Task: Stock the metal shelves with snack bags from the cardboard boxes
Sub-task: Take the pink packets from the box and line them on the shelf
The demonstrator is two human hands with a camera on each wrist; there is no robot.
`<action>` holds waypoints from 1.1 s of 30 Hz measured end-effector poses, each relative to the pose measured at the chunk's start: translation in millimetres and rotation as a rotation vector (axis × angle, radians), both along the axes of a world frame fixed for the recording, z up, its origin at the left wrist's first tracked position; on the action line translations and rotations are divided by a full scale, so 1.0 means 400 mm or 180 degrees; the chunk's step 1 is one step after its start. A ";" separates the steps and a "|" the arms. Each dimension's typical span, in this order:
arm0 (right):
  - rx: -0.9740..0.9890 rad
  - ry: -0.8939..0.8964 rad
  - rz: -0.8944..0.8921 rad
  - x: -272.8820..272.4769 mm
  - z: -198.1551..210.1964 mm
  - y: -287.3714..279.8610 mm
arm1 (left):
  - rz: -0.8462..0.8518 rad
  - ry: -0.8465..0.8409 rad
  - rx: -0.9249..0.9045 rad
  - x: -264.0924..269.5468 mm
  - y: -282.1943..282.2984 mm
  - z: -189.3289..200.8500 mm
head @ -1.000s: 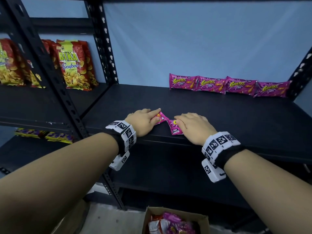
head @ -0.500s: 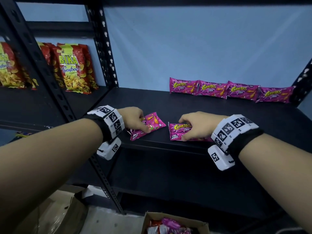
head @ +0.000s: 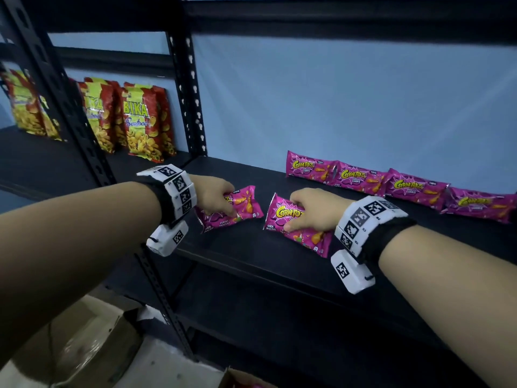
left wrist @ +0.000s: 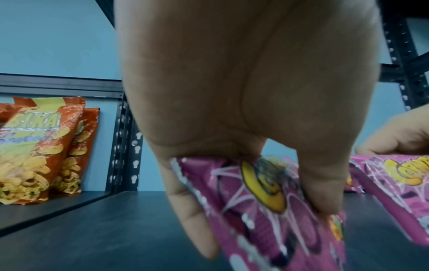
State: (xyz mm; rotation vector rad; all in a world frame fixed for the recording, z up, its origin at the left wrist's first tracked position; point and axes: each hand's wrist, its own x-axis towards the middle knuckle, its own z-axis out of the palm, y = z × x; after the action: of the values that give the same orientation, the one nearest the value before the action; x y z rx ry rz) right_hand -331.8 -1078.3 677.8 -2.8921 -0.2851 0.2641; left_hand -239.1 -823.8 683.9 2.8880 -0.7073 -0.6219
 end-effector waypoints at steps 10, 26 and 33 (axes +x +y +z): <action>0.0178 -0.0289 -0.0222 0.256 0.004 0.064 | -0.0117 -0.0786 0.0235 0.240 0.012 0.048; -0.0607 -0.0620 -0.0719 0.625 -0.011 0.159 | -0.0493 -0.1659 -0.0053 0.576 0.022 -0.024; -0.0942 -0.1189 -0.0566 0.626 -0.047 0.151 | -0.0187 -0.2022 -0.0448 0.587 0.013 -0.053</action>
State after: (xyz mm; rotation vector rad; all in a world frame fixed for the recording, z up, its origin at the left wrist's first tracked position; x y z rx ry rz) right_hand -81.6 -1017.9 659.0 -3.2206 -0.0480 -0.2930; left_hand -4.4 -818.4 662.5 2.9256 -0.8536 0.3599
